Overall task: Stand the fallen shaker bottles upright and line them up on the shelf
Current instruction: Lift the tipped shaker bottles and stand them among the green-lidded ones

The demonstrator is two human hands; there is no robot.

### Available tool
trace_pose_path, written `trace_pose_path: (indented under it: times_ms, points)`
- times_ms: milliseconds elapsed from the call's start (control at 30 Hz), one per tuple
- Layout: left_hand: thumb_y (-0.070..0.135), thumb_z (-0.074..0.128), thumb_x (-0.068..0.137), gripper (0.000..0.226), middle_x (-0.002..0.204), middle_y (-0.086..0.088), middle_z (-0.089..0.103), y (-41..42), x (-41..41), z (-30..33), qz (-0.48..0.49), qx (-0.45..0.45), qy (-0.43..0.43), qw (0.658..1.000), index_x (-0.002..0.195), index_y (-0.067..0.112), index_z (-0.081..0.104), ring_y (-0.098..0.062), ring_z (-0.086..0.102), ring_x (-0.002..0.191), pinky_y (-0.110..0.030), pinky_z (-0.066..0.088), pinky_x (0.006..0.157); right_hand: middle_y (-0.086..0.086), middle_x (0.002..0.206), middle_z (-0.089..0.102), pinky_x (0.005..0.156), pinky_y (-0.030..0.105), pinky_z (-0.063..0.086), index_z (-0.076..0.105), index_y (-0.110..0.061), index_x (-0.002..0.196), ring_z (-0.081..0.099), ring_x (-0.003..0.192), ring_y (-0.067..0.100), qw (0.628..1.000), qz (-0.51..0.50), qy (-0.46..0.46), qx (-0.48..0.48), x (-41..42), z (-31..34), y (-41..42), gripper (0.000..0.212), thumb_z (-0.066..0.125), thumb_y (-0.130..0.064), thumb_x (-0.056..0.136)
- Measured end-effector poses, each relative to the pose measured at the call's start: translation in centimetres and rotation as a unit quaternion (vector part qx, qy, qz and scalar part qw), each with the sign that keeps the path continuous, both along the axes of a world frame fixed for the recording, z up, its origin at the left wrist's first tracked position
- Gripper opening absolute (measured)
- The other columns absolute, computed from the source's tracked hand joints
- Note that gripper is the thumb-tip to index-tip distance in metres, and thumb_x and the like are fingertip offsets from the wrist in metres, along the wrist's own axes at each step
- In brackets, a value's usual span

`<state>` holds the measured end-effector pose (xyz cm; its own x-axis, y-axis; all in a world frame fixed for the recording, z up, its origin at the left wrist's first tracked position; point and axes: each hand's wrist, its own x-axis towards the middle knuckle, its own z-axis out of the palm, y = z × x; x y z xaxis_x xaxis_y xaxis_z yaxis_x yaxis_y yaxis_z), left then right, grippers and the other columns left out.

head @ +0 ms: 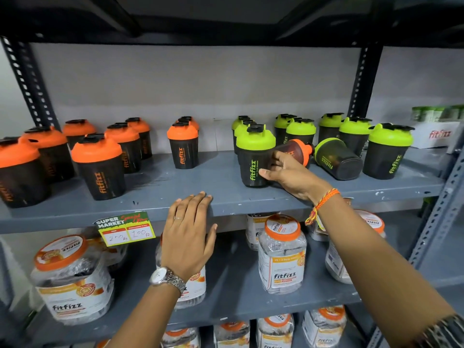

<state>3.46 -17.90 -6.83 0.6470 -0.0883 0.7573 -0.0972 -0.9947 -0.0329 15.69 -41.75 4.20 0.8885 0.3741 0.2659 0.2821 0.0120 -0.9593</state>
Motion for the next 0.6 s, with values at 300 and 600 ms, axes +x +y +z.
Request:
trace_pose_path:
  times_ms: [300,600]
  points:
    - [0.037,0.057,0.089,0.057,0.145,-0.006,0.055,-0.4,-0.1,0.1,0.004,-0.01,-0.005,1.0,0.141,0.014,0.051,-0.028,0.05,0.133,-0.044,0.026,0.12,0.009,0.129,0.063,0.098,0.026,0.053,0.046,-0.009,0.14,0.061,0.121,0.02,0.998,0.028,-0.012,-0.045,0.8,-0.8,-0.6,0.051,0.058,0.008,0.093]
    - [0.036,0.057,0.089,0.056,0.145,-0.006,0.055,-0.5,0.3,-0.3,0.009,-0.012,-0.021,1.0,0.141,0.015,0.049,-0.026,0.047,0.133,-0.042,0.021,0.121,0.009,0.123,0.063,0.088,0.028,0.058,0.046,-0.009,0.138,0.066,0.108,0.015,0.995,0.019,-0.037,-0.094,-0.8,-0.4,-2.2,0.059,0.07,0.004,0.087]
